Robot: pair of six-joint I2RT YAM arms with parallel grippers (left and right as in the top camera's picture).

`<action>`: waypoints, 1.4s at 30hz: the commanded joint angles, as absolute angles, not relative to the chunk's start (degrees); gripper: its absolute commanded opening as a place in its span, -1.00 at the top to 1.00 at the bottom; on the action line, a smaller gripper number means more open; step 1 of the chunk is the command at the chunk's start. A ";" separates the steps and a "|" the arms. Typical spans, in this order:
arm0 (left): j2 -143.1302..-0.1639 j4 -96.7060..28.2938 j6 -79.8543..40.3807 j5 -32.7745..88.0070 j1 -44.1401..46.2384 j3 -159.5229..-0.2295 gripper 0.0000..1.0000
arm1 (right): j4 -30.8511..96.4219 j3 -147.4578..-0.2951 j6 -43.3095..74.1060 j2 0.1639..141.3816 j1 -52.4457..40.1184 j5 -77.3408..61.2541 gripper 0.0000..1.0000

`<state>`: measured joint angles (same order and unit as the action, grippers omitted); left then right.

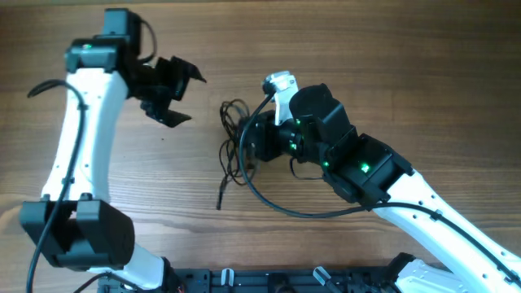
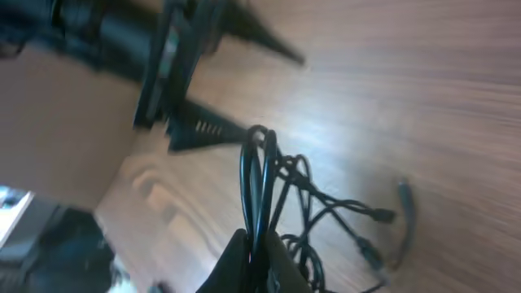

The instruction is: Untangle cables

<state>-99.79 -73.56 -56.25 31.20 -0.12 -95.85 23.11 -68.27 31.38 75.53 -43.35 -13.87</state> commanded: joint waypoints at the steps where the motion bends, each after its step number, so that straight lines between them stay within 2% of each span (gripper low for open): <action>1: -99.53 -73.82 -32.58 50.70 -6.11 -96.62 -0.70 | 22.11 -68.90 28.42 76.18 -43.44 -21.08 0.91; 4: -99.53 -77.60 -25.12 51.59 -6.66 -96.62 -0.70 | 16.08 -68.90 25.21 76.18 -43.44 -31.42 0.92; 7: -99.53 -82.83 -24.18 51.62 -6.61 -96.62 -0.67 | 12.80 -68.90 23.86 76.18 -43.42 -34.70 0.92; 10: -99.53 -89.60 -24.16 51.59 -6.61 -96.62 -0.47 | 12.69 -68.90 20.25 76.18 -43.42 -33.76 0.92; 15: -99.53 -92.68 -23.77 51.44 -6.61 -96.62 -0.44 | 13.37 -68.90 19.46 76.18 -43.42 -21.96 0.91; 24: -99.53 -95.79 -22.87 51.68 -6.61 -96.62 -0.33 | 11.75 -68.90 19.70 76.20 -43.44 -24.05 0.92; 25: -99.53 -95.61 -22.87 51.66 -6.61 -96.62 -0.18 | 11.68 -68.90 19.70 76.20 -43.44 -24.05 0.91; 26: -99.53 -95.39 -22.90 51.66 -6.61 -96.62 0.05 | 11.64 -68.90 19.88 76.20 -43.44 -24.10 0.91; 27: -99.53 -95.39 -22.90 51.66 -6.61 -96.62 0.14 | 11.49 -68.90 20.62 76.20 -43.44 -24.53 0.91; 32: -99.53 -95.42 -22.90 52.12 -6.61 -96.62 0.14 | 11.22 -68.90 21.12 76.20 -43.44 -27.11 0.91; 33: -99.53 -95.42 -22.92 52.12 -6.61 -96.62 0.18 | 11.20 -68.90 21.15 76.20 -43.44 -27.11 0.92; 34: -99.53 -95.42 -22.92 52.12 -6.61 -96.62 0.33 | 11.18 -68.90 21.19 76.20 -43.44 -27.11 0.91; 36: -99.53 -95.42 -22.92 52.75 -6.61 -96.62 0.40 | 11.22 -68.90 21.17 76.20 -43.44 -27.11 0.92; 41: -99.53 -95.39 -22.92 53.15 -6.61 -96.62 0.92 | 11.40 -68.90 21.12 76.20 -43.44 -27.09 0.92; 42: -99.53 -95.42 -22.92 53.17 -6.61 -96.62 0.92 | 11.40 -68.90 21.12 76.20 -43.44 -27.09 0.92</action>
<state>-99.79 -95.37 -23.20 52.03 -6.70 -95.98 11.81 -68.16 20.71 75.88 -43.35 -25.91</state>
